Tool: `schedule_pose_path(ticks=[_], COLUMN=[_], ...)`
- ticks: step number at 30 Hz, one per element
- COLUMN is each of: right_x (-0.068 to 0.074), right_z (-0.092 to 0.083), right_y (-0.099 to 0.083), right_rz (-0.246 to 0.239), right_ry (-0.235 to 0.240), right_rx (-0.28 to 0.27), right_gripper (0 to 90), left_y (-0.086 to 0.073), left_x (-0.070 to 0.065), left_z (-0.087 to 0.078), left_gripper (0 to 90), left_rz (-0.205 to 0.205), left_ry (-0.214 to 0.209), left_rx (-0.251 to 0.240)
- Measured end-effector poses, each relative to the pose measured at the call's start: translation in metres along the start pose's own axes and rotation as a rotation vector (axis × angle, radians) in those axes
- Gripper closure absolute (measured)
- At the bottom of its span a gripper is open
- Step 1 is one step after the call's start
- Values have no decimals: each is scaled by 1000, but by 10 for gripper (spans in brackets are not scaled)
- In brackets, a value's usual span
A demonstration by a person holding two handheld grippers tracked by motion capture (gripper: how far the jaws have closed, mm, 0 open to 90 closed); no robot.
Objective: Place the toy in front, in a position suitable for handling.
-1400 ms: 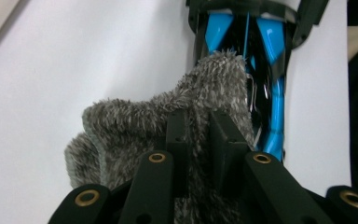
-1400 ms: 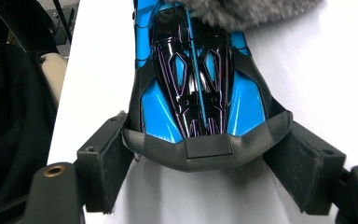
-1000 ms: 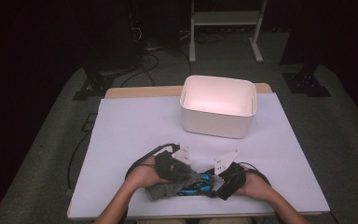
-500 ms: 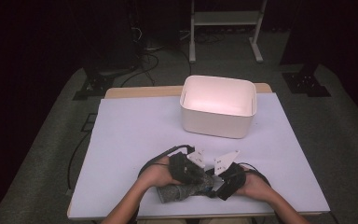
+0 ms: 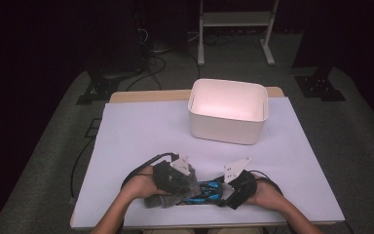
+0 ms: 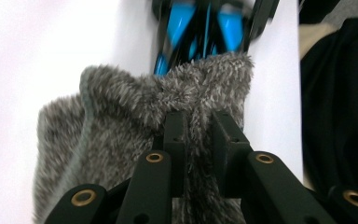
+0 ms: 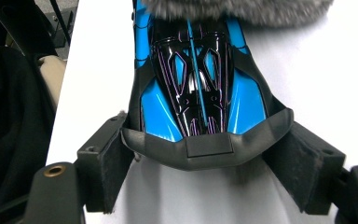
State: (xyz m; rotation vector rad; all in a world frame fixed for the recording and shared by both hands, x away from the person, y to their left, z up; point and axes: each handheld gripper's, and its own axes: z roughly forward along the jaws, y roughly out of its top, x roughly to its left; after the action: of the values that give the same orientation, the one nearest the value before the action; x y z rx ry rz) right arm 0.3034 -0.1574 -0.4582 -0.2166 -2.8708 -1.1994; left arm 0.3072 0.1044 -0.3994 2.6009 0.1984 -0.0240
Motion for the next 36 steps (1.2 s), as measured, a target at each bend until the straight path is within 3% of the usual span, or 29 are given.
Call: schedule_pose_path(ticks=[5, 11, 22, 27, 30, 36], right_x=[0, 0, 0, 0, 0, 1], right_z=[0, 0, 0, 0, 0, 0], right_y=[0, 0, 0, 0, 0, -1], right_rz=[2, 1, 0, 1, 2, 1], right_ry=[0, 1, 0, 0, 0, -2], right_rx=[-1, -2, -2, -3, -2, -3], right_gripper=[240, 239, 239, 239, 239, 240], left_y=[-16, -11, 20, 54, 67, 64], left_x=[3, 4, 0, -5, -6, 1], left_z=[-6, -5, 2, 18, 29, 30], left_gripper=[775, 777, 777, 777, 777, 777], left_rz=[-38, -30, 24, 94, 126, 104], left_ry=[20, 7, -34, -58, -63, -64], left_rx=[17, 11, -40, -45, -23, -20])
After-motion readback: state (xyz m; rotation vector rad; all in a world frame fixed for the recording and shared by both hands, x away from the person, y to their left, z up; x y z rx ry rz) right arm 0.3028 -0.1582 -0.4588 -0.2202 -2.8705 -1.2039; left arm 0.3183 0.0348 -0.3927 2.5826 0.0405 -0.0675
